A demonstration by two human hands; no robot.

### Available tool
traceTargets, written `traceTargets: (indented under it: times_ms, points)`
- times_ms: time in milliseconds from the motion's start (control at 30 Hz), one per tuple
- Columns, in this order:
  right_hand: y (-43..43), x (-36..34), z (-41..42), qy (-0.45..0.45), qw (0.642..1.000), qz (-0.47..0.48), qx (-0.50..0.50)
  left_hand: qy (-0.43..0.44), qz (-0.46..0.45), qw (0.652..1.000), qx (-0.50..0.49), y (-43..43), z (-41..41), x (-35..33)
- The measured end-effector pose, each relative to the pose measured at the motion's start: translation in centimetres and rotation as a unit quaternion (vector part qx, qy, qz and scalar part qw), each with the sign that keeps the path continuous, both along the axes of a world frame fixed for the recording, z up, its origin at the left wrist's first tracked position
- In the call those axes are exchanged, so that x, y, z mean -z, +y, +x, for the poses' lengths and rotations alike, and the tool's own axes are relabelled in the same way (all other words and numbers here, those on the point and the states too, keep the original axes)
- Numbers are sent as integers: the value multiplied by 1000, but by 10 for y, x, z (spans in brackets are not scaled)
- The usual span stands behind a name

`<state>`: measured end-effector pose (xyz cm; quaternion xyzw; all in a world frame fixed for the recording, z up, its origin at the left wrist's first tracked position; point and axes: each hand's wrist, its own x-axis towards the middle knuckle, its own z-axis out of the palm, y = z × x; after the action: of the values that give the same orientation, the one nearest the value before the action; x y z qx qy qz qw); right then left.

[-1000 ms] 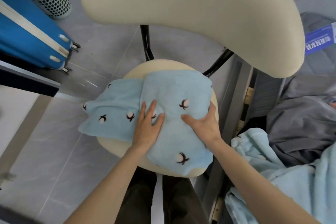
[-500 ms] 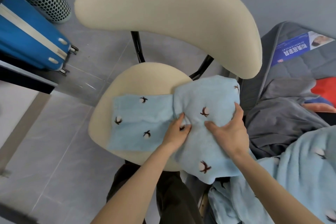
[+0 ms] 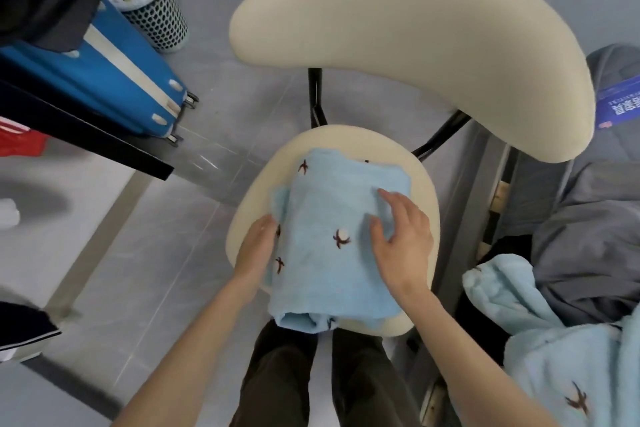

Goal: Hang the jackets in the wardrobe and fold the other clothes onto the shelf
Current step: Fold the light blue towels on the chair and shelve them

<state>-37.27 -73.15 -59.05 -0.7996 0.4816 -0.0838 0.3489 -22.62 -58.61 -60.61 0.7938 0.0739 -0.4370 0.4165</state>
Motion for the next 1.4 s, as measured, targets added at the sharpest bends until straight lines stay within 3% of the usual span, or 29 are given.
traceTargets:
  times_ms: [133,200,267,367,600,800,1033,1133,1200,1267,1400]
  points:
    - [1,33,-6,84,981,162,-57,-101,-21,989,102,-27,-14,1]
    - [10,44,1,108,978,140,-112,-196,21,963,185,-43,-26,2]
    - [16,48,9,122,974,89,-166,-294,75,911,279,-48,-31,11]
    - [20,53,12,118,980,28,-158,-344,122,857,365,-41,-31,33]
    - [21,94,21,175,977,-18,-123,-385,149,833,369,-33,-24,90]
    - [20,121,18,165,977,-67,-114,-407,131,842,328,-36,-27,114]
    - [16,107,17,160,977,-38,-134,-384,111,853,336,-33,-22,101]
    - [9,93,10,99,987,-33,-123,-352,95,881,304,-24,-19,91]
    - [6,84,4,76,995,20,-56,-330,94,899,272,-17,-18,85]
    - [6,78,1,89,992,89,1,-304,96,915,246,-10,-16,81]
    - [8,83,4,103,990,97,12,-229,113,946,202,-3,-14,82]
